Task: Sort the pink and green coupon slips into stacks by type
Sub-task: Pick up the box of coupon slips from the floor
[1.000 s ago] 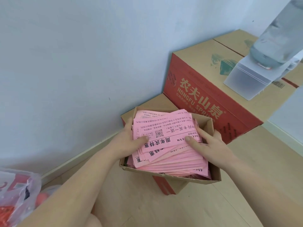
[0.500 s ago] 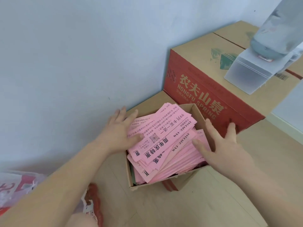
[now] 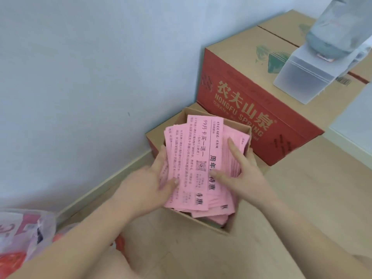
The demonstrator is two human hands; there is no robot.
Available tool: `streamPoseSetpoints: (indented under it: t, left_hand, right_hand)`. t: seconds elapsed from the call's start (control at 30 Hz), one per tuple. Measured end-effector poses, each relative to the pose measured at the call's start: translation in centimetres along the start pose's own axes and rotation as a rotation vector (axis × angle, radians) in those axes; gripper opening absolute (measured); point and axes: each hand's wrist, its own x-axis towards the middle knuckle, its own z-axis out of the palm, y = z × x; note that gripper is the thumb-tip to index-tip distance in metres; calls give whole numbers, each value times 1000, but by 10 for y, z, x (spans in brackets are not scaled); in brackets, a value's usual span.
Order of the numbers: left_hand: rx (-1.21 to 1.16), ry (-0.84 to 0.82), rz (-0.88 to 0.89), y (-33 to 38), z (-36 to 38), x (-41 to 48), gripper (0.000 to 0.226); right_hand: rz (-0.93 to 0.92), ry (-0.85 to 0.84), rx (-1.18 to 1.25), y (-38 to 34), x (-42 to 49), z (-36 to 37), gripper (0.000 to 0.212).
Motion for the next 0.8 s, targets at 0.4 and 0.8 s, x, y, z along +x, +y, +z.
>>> streamPoseSetpoints:
  t: [0.4, 0.8]
  left_hand:
    - [-90, -16, -24, -3, 15, 35, 59]
    - [-136, -8, -71, -2, 13, 43, 59]
  right_hand:
    - [49, -22, 68, 40, -6, 0, 51]
    - [62, -65, 211, 45, 8, -10, 51]
